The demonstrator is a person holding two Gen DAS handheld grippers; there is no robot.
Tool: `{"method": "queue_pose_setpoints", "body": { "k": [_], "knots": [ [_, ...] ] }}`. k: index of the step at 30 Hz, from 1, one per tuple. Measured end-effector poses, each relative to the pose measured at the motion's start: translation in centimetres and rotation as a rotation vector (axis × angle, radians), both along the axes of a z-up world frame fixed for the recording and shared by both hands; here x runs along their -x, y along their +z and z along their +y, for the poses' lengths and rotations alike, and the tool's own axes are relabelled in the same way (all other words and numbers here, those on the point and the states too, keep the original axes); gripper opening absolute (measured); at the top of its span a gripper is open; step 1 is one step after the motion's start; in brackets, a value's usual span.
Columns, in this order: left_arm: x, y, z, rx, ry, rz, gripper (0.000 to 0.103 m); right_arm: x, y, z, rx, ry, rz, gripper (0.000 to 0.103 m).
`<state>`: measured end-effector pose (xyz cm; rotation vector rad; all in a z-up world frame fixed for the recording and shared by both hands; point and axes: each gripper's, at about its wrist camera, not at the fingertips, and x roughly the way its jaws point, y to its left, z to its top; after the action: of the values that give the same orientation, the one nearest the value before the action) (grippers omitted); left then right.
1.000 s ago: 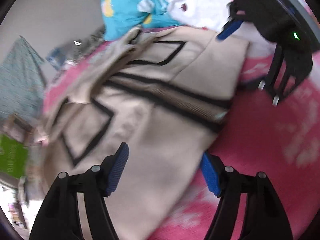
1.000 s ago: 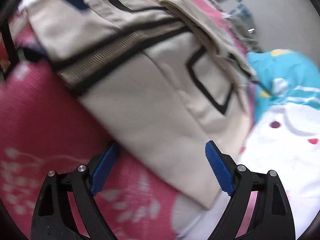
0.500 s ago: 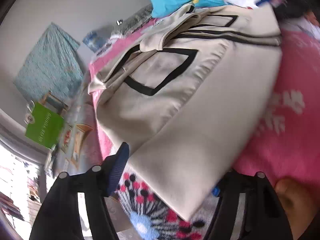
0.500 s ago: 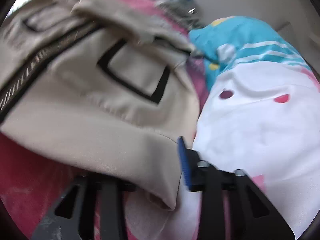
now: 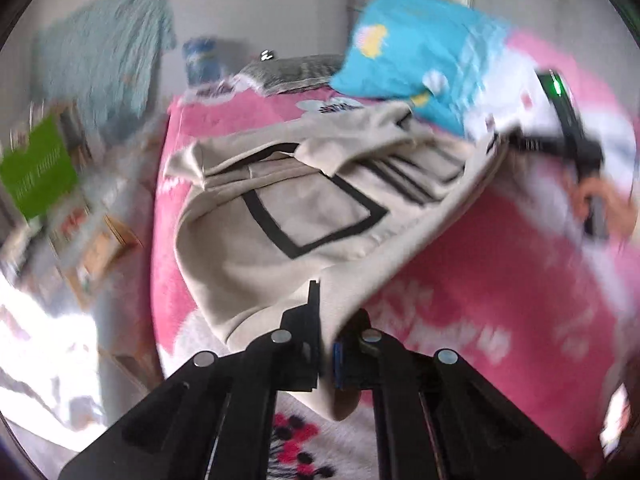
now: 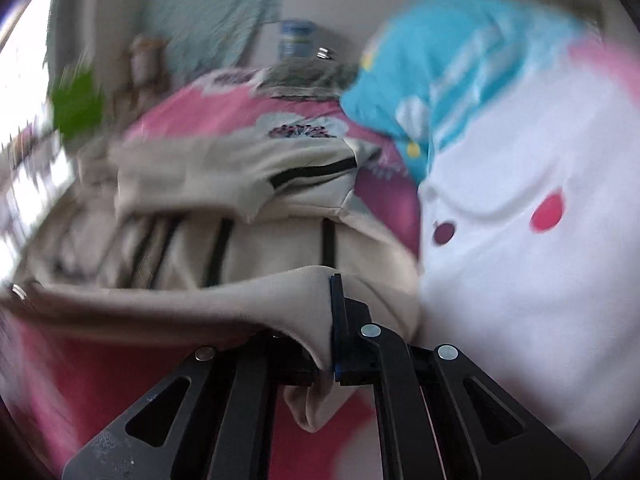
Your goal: Fold large clothes
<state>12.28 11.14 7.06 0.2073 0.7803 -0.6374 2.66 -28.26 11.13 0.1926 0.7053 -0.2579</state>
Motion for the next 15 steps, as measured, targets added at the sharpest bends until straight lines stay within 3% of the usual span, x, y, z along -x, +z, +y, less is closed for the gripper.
{"method": "queue_pose_setpoints", "body": {
  "k": [5,9,11,13,15],
  "knots": [
    [-2.5,1.1,-0.6,0.035,0.066,0.006,0.005,-1.9,0.6,1.2,0.072,-0.032,-0.087,0.006],
    [-6.8,2.6,-1.1,0.024,0.090,-0.037,0.005,-6.4,1.3,-0.1,-0.033,-0.057,-0.135,0.006],
    [-9.7,3.6,-1.4,0.007,0.097,-0.077,0.005,-8.9,2.0,-0.7,-0.031,-0.078,-0.162,0.006],
    [-14.4,4.4,-1.6,0.010,0.121,-0.074,0.005,-12.0,2.7,-1.3,-0.027,-0.060,-0.140,0.008],
    [-19.4,4.1,-1.8,0.028,0.119,0.002,0.007,-17.3,2.7,-2.6,-0.032,-0.017,-0.027,0.013]
  ]
}}
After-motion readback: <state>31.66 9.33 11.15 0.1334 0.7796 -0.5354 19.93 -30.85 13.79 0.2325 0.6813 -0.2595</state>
